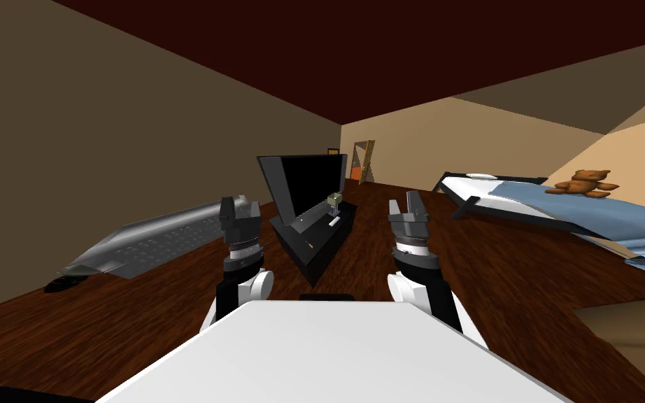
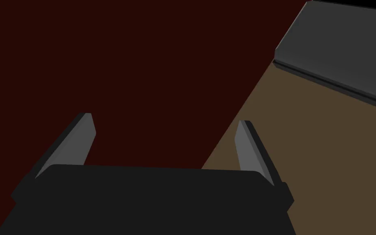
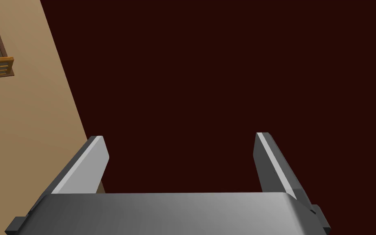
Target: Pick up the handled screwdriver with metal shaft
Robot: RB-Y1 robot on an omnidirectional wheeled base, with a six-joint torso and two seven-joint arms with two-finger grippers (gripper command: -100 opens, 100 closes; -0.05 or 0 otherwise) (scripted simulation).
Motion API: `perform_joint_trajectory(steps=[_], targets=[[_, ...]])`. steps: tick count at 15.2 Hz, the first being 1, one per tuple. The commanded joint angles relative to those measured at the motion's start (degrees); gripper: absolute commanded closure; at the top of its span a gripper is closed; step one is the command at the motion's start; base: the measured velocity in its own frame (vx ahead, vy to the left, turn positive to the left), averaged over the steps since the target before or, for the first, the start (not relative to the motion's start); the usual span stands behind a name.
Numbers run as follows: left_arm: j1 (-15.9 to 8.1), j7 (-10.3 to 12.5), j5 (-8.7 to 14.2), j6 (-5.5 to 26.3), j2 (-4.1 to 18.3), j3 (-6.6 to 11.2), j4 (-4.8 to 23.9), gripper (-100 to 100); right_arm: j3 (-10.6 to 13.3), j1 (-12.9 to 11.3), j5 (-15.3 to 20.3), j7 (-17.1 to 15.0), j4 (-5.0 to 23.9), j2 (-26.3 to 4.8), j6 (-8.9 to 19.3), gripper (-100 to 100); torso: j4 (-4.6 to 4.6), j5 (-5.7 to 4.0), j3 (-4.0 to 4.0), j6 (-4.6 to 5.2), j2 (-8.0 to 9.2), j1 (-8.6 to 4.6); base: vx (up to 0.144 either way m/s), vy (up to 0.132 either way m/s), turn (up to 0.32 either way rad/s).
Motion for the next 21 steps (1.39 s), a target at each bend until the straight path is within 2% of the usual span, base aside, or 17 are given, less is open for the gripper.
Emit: perform_joint_trajectory(steps=[1,2,4,5,8,9,10,12,13,14,15,16,17,18,19,20,21], targets=[[0.0,-0.3,0.4,0.6,2.5,-0.01,0.7,-100,0.0,0.0,0.0,0.0,0.0,0.0,0.0,0,0.0,0.0,0.0,0.0,0.0,0.0,-0.001,-0.005,-0.06],[0.0,-0.3,0.4,0.6,2.5,-0.01,0.7,-100,0.0,0.0,0.0,0.0,0.0,0.0,0.0,0,0.0,0.0,0.0,0.01,0.0,0.0,-0.003,-0.006,-0.071],[-0.1,-1.0,1.2,2.2,5.7,-0.02,2.3,-100,0.0,0.0,0.0,0.0,0.0,0.0,0.0,0,0.0,0.0,0.01,0.01,0.01,-0.01,-0.004,-0.011,-0.111],[-0.1,-1.0,1.2,2.2,6.2,-0.02,2.3,-100,0.0,0.0,0.0,0.0,0.0,0.0,0.0,0,0.0,0.0,0.0,0.03,0.01,-0.02,-0.005,-0.013,-0.11],[-0.3,-2.6,3.2,5.9,10.9,0.0,6.2,-100,0.0,0.0,0.0,0.0,0.0,0.0,0.0,0,0.0,-0.01,0.01,0.03,0.02,-0.03,-0.006,-0.021,-0.202],[-0.3,-2.6,3.2,5.9,11.1,0.0,6.3,-100,0.0,0.0,0.0,0.0,0.0,0.0,0.0,0,0.0,-0.01,0.01,0.05,0.02,-0.06,-0.006,-0.022,-0.171],[-0.4,-3.3,4.0,7.5,12.5,0.01,8.0,-100,0.0,0.0,0.0,0.0,0.0,0.0,0.0,0,0.0,-0.01,0.01,0.02,0.02,-0.07,-0.002,-0.023,-0.192],[-0.4,-3.3,4.0,7.5,12.5,0.01,8.0,-100,0.0,0.0,0.0,0.0,0.0,0.0,0.0,0,0.0,-0.01,0.0,0.01,0.01,-0.06,0.0,-0.013,-0.08],[-0.5,-4.0,4.9,9.2,13.9,0.04,9.8,-100,0.0,0.0,0.0,0.0,0.0,0.0,0.0,0,0.0,-0.01,0.0,0.0,0.0,-0.04,0.001,-0.013,-0.12],[-0.5,-4.0,4.9,9.3,13.9,0.04,9.8,-100,0.0,0.0,0.0,0.0,0.0,0.0,0.0,0,0.0,-0.01,0.0,0.03,0.0,-0.04,0.002,-0.014,-0.148],[-0.7,-4.7,5.9,11.2,15.2,0.08,11.6,-100,0.0,0.0,0.0,0.0,0.0,0.0,0.0,0,0.0,-0.01,-0.01,0.02,-0.01,-0.04,0.003,-0.017,-0.198],[-0.7,-4.7,5.9,11.2,15.2,0.08,11.8,-100,0.0,0.0,0.0,0.0,0.0,0.0,0.0,0,-0.01,0.0,-0.02,0.05,-0.02,-0.05,0.003,-0.015,-0.186],[-0.8,-5.4,6.9,13.3,16.5,0.14,13.9,-100,0.0,0.0,0.0,0.0,0.0,0.0,0.0,0,-0.01,-0.01,-0.02,0.03,-0.03,-0.05,0.003,-0.019,-0.217],[-0.8,-5.4,6.9,13.3,16.5,0.14,13.9,-100,0.0,0.0,0.0,0.0,0.0,0.0,0.0,0,-0.01,-0.01,-0.02,0.03,-0.02,-0.05,0.005,-0.017,-0.16],[-1.0,-6.2,8.0,15.1,17.7,0.21,16.0,-100,0.0,0.0,0.0,0.0,0.0,0.0,0.0,0,-0.01,-0.01,-0.01,0.01,-0.02,-0.05,0.007,-0.018,-0.206],[-1.0,-6.2,8.0,15.6,17.7,0.21,16.0,-100,0.0,0.0,0.0,0.0,0.0,0.0,0.0,0,-0.01,-0.01,-0.02,0.04,-0.03,-0.05,0.008,-0.015,-0.191],[-1.2,-6.9,9.1,17.2,18.8,0.29,18.1,-100,0.0,0.0,0.0,0.0,0.0,0.0,0.0,0,-0.01,-0.01,-0.02,0.02,-0.03,-0.05,0.011,-0.019,-0.257]])
